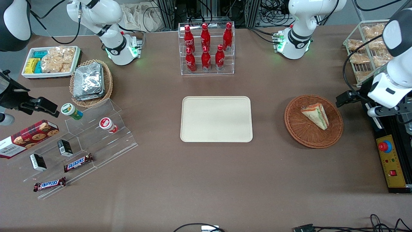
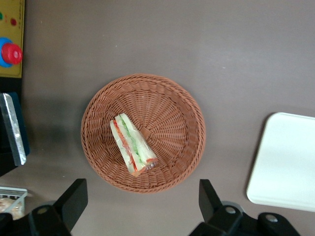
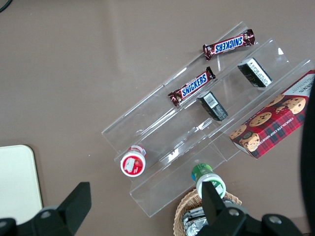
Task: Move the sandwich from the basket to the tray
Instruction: 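Move the left gripper over the wrapped sandwich in the wicker basket and lower it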
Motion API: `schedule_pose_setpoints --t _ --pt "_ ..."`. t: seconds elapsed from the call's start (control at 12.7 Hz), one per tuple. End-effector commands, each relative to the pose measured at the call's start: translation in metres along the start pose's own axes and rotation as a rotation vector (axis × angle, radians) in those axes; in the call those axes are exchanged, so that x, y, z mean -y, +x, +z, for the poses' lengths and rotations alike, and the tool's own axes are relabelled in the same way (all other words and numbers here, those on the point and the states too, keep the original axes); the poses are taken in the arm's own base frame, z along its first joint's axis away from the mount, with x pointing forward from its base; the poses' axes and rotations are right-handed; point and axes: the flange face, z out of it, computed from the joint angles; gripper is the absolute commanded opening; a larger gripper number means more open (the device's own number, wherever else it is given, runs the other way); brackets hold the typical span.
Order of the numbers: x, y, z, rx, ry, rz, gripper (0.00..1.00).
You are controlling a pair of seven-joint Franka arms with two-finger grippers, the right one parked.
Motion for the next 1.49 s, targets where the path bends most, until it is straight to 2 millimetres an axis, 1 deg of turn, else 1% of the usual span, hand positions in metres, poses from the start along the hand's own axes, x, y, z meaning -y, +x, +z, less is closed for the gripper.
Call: schedule_pose_setpoints --t 0.0,0.16,0.31,0.63,0.79,0.94,1.1,1.41 --pt "0.007 -0.031 0.03 -0.036 0.004 -0.089 1.0" --pt "0.012 -0.041 0.056 -0.041 0.003 -0.126 1.0" --pt "0.013 -0.046 0.078 -0.043 0.004 -0.16 1.0" --pt "0.019 -0.066 0.141 -0.073 -0.004 -0.229 1.0" --pt "0.043 -0.073 0.167 -0.102 -0.01 -0.278 1.0" --pt "0.047 -0.079 0.195 -0.121 -0.015 -0.285 1.0" --pt "0.048 -0.082 0.211 -0.125 -0.019 -0.291 1.0" --pt "0.046 -0.08 0.229 -0.123 -0.025 -0.357 1.0"
